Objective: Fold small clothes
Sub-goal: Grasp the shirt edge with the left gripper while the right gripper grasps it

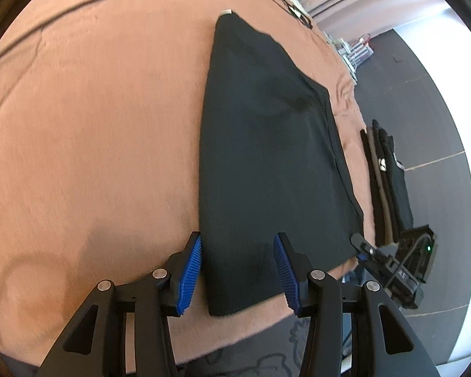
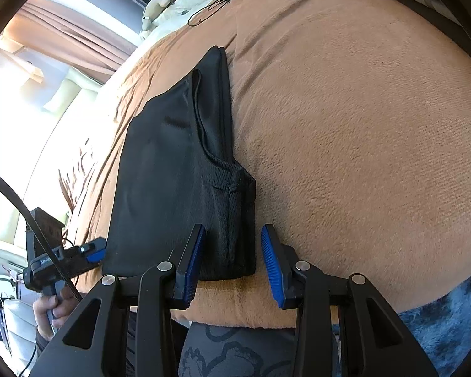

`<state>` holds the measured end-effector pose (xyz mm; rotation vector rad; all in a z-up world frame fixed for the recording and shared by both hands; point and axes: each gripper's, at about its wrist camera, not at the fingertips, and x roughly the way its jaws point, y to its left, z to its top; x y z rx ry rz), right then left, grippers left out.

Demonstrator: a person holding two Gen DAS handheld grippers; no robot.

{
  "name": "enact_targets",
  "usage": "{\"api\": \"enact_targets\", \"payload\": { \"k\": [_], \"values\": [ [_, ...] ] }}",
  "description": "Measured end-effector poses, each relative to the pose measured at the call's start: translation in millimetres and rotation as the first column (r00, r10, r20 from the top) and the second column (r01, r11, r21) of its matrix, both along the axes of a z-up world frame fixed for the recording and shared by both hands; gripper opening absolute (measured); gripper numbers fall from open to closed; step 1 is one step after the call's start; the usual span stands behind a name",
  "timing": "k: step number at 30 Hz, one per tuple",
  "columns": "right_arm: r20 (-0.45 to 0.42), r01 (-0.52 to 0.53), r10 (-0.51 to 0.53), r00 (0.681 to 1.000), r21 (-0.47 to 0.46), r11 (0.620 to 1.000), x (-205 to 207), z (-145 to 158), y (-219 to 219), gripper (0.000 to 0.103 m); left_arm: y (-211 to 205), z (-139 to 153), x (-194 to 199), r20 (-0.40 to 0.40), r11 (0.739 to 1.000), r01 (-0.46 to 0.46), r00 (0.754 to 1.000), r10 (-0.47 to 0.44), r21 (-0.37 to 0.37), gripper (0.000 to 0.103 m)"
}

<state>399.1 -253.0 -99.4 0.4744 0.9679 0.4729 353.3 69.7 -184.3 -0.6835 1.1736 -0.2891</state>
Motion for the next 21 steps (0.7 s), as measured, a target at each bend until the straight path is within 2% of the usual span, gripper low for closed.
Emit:
{"api": "enact_targets", "payload": {
  "k": [2, 4, 6, 9, 14, 20, 21],
  "values": [
    [0.001, 0.001, -0.001, 1.000, -0.002, 1.000, -0.7, 0.2, 2.2, 0.034, -3.1, -0.4, -4.7, 0.008, 1.000, 0.007, 1.000, -0.007, 0.018, 0.043],
    [0.001, 0.001, -0.001, 1.000, -0.006, 1.000, -1.4, 0.3, 3.5, 0.034, -2.1, -0.9, -6.7, 0.009, 0.999, 0.002, 1.000, -0.002, 0.039, 0.030],
    [0.003, 0.002, -0.002, 1.000, -0.012, 1.000, -2.1, 0.7, 5.0, 0.034, 3.1, -3.7, -8.1, -0.006, 1.000, -0.010, 1.000, 0.010, 0.029, 0.017],
    [0.003, -0.001, 0.001, 1.000, -0.016, 1.000, -2.6, 1.1, 6.1, 0.034, 7.4, -5.6, -11.9, -0.007, 1.000, -0.009, 1.000, 0.009, 0.010, 0.008],
    [-0.012, -0.005, 0.005, 1.000, -0.007, 1.000, 1.0, 2.0, 5.2, 0.034, 9.5, -2.7, -15.2, 0.007, 1.000, -0.006, 1.000, 0.006, 0.006, 0.006],
    [-0.040, 0.004, -0.002, 0.999, 0.051, 0.999, 12.4, -3.2, -1.7, 0.034, 20.1, 0.6, -19.2, 0.015, 1.000, -0.006, 1.000, 0.006, 0.000, 0.005],
    [-0.044, 0.008, -0.005, 0.999, 0.066, 0.998, 13.1, -4.8, -3.1, 0.028, 21.7, 2.0, -20.2, 0.018, 1.000, -0.008, 1.000, 0.008, -0.001, 0.005]
  ]
}}
